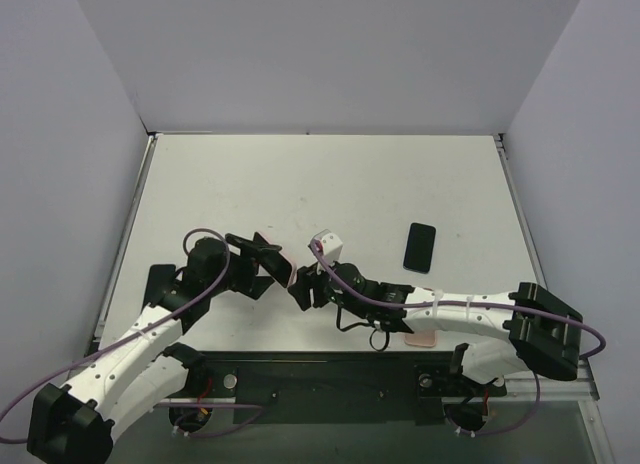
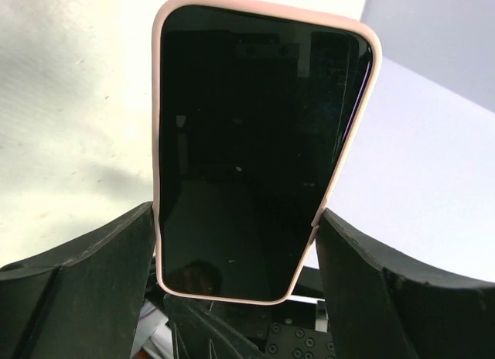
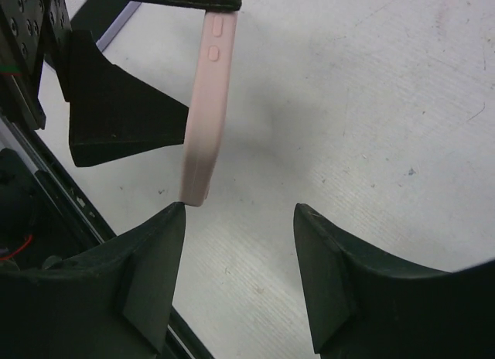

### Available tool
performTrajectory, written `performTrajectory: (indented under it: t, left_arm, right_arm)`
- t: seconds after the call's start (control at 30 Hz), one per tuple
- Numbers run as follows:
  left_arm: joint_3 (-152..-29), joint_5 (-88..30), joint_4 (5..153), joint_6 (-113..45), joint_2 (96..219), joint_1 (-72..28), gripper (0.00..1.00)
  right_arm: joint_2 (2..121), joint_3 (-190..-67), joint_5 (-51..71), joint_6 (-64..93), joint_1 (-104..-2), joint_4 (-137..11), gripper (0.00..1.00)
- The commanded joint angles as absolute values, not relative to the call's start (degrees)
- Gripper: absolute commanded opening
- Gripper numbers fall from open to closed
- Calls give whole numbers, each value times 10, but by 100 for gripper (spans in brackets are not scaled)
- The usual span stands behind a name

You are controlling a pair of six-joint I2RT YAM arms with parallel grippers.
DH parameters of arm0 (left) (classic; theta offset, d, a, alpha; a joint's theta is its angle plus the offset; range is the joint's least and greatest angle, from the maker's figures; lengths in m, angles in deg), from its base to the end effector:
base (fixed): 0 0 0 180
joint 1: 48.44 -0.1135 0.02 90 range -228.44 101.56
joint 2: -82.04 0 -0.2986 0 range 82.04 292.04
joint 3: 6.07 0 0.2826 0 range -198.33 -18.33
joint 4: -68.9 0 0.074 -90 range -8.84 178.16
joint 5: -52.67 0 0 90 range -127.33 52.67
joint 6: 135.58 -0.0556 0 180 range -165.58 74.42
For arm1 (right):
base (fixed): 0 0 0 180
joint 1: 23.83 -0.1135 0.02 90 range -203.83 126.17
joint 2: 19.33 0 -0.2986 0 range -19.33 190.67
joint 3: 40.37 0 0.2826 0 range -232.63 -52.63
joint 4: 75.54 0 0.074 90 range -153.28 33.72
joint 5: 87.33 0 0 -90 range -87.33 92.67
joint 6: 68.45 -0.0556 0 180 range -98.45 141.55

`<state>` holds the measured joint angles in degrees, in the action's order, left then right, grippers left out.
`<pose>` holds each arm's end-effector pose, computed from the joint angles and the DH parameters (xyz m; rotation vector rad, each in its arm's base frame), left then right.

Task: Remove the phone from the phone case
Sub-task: Pick up the phone at the center of the board.

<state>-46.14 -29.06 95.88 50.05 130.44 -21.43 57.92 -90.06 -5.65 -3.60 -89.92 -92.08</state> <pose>0.1805 -0.1010 0.2213 -1.3458 2.1397 -1.2337 0.1416 0.2996 0.2493 -0.5504 1.7958 1.0088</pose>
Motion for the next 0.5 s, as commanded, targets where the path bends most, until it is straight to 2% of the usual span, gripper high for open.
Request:
performTrajectory:
  t: [0.0, 0.2, 0.47]
  left_arm:
    - [-459, -267, 864, 581, 1263, -215, 0]
    - [-457, -276, 849, 607, 1258, -195, 0]
    - [-458, -274, 849, 612, 1248, -184, 0]
  right_arm:
    - [586, -924, -114, -49, -905, -1009, 50]
    - [627, -953, -126, -68, -906, -1054, 41]
    - [659, -974, -129, -84, -907, -1072, 35]
